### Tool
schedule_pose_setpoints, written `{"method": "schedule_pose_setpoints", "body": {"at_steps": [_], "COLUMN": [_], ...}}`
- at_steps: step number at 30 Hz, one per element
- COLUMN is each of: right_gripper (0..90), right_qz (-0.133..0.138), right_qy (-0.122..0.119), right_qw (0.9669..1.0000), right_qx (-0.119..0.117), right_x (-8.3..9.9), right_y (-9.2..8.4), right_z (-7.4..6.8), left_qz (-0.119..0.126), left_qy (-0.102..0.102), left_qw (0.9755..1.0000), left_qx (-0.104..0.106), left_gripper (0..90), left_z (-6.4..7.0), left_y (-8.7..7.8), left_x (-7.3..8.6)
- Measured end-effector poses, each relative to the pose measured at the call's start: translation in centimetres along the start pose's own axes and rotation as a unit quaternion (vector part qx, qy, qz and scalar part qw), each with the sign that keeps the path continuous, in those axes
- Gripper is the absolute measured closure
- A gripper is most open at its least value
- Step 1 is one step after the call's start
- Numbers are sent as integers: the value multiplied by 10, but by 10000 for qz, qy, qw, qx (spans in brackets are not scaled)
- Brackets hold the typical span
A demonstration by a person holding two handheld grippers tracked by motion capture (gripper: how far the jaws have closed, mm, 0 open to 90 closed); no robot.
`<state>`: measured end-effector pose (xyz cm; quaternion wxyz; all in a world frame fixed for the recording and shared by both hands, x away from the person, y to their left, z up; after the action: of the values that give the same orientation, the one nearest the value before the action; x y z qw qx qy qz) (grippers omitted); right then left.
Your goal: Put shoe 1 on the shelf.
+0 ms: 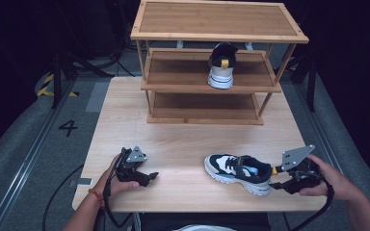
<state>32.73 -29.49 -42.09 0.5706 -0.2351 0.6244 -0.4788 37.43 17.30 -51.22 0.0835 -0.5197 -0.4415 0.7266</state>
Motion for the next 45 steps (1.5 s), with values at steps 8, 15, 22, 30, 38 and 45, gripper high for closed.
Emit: {"method": "schedule_pose_setpoints", "body": {"at_steps": [8, 15, 22, 30, 38, 45], "right_gripper": [518, 499, 472, 467, 521, 623], "right_qz": [205, 434, 597, 358, -260, -594], "right_qy": [-264, -610, -1011, -1349, -1391, -1457], "right_qw": [9984, 9952, 9911, 9897, 9875, 9827], "right_qx": [-451, -631, -622, -325, -688, -974], "right_x": [-19, -49, -66, -88, -100, -102], "right_y": [8, 26, 14, 5, 34, 54], "right_z": [-29, -52, -61, -55, -47, -48], "left_qz": [-17, -23, -20, -24, -22, -23], "left_qy": [2, 18, 17, 19, 14, 14], "left_qw": [10000, 10000, 10000, 10000, 10000, 10000], "left_qx": [0, 3, 0, -6, -6, -8], "left_gripper": [133, 133, 133, 132, 132, 132], "left_z": [0, 0, 0, 0, 0, 0], "left_y": [0, 0, 0, 0, 0, 0], "left_x": [0, 0, 0, 0, 0, 0]}}
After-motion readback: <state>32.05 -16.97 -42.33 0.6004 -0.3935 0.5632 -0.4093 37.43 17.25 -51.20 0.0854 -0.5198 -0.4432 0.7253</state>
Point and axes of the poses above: each handheld gripper's, and its own axes: y roughly forward along the jaws, x roughly out of its underside, z roughly to its right, the point moved 4 cm from there along y, roughly forward along the jaws, and after that the axes turned 4 degrees about x, right-handed, at the moved point
